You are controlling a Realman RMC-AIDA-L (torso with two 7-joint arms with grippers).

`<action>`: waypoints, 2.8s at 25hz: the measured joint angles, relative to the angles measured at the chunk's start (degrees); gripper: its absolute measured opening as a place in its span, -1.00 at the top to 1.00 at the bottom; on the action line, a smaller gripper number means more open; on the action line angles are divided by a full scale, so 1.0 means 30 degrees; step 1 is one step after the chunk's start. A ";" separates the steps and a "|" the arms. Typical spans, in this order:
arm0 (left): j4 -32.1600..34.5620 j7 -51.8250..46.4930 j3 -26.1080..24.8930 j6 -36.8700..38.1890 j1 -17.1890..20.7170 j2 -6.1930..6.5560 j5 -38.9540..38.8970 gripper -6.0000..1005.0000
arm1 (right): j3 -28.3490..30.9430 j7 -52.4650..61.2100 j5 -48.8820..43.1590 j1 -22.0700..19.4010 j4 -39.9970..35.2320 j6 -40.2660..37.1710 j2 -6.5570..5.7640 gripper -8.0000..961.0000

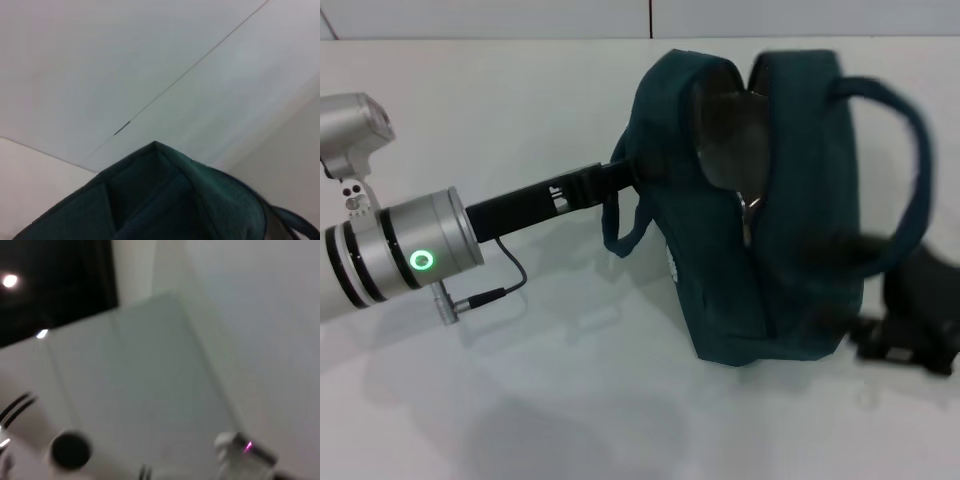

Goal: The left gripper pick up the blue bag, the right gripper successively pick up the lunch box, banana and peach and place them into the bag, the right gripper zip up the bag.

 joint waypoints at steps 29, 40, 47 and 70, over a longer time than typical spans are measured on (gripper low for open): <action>0.0023 -0.0067 -0.0039 0.0153 0.0146 0.0059 -0.0515 0.91 | 0.4741 0.2346 -0.1370 -0.0488 -0.0369 -0.0918 -0.1226 -0.38; 0.0117 -0.0144 -0.0031 0.0152 -0.0016 0.0081 -0.0533 0.91 | 0.6070 0.3850 -0.1530 -0.2472 -0.0249 0.2737 -0.1982 -0.38; 0.0166 -0.0215 -0.0054 0.0150 0.0135 0.0132 -0.0626 0.91 | 0.9390 0.5272 -0.1682 -0.3935 -0.0538 0.3327 -0.2639 -0.38; 0.0003 -0.0217 -0.0023 0.0237 0.0255 0.0058 -0.0993 0.91 | 0.2410 0.5827 -0.2918 0.2833 -0.0414 0.0942 0.0652 -0.37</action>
